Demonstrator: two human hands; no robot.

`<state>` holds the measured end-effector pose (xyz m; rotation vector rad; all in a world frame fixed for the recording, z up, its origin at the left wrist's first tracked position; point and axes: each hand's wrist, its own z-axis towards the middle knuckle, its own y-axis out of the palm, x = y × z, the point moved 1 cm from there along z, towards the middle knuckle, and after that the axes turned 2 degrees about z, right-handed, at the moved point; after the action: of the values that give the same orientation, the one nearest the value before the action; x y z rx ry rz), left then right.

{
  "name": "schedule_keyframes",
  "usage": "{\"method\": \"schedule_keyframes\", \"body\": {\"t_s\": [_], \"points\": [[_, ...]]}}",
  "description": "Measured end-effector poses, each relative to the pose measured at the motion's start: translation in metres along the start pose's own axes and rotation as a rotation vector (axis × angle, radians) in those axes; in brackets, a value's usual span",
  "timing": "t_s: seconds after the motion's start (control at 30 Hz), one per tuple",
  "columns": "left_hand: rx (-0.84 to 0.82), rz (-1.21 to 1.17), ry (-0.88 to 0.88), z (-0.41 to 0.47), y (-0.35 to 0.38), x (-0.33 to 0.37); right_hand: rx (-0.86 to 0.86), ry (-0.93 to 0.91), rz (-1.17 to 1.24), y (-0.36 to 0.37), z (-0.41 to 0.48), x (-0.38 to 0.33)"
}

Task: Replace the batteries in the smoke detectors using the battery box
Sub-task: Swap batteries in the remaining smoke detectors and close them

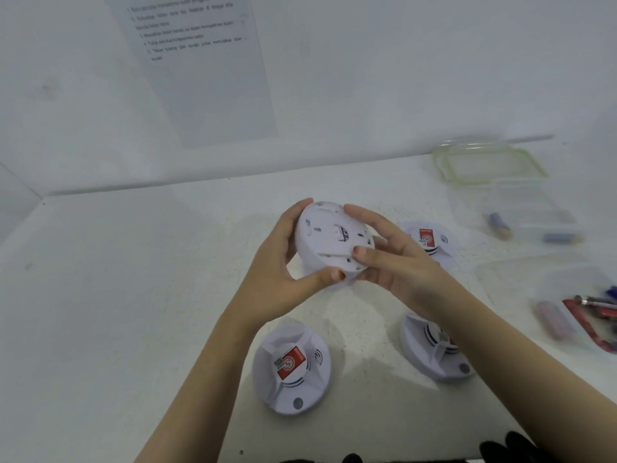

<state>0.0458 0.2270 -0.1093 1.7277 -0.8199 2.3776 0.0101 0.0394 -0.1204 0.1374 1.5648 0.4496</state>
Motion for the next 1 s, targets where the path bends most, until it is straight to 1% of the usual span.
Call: {"method": "schedule_keyframes", "body": {"t_s": [0.13,0.2,0.37,0.6,0.8,1.0], "points": [[-0.004,0.045,-0.054,-0.005,0.007,-0.004,-0.012,-0.005,-0.164,0.005,-0.005,-0.003],[0.01,0.057,-0.065,-0.005,0.008,-0.003,-0.019,-0.009,-0.204,0.007,-0.006,-0.006],[0.045,0.085,-0.019,-0.011,0.01,-0.002,-0.146,0.008,-0.292,0.009,-0.004,-0.007],[0.037,0.041,-0.021,-0.022,0.018,-0.004,-0.206,0.072,-0.205,0.005,-0.005,-0.001],[0.016,0.109,0.018,-0.021,0.021,0.001,-0.209,0.057,-0.297,0.006,-0.008,-0.006],[0.014,0.152,0.047,-0.021,0.022,0.01,-0.216,0.063,-0.323,0.007,-0.009,-0.014]]}}
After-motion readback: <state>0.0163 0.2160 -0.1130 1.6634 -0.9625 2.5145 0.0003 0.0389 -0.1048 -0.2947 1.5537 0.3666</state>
